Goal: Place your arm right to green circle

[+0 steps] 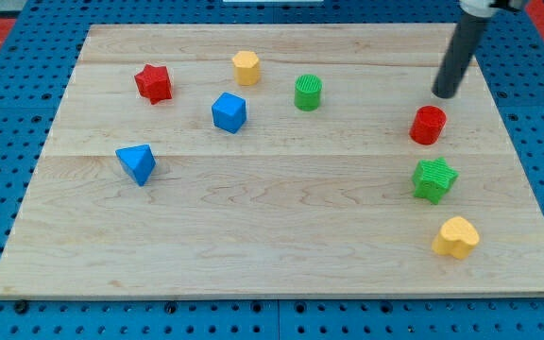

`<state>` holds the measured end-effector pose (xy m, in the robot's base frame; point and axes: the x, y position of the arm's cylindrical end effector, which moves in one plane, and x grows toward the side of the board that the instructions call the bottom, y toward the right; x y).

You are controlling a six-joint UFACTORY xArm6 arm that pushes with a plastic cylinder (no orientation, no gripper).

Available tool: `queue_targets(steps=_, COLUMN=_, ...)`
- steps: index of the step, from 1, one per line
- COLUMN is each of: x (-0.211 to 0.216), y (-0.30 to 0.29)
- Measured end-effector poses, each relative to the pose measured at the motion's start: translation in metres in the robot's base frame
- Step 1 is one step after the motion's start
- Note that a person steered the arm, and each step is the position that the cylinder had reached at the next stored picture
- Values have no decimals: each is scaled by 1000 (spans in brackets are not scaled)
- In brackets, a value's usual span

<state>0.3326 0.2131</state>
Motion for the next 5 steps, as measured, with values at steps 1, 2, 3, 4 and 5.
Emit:
queue_targets(steps=1, x=-2, y=-58)
queue_targets(steps=2, x=4, y=-100)
queue_targets(steps=3, x=7, y=-102)
queue_targets(steps=4, x=14, y=-103)
queue_targets(steps=5, x=32, y=-140)
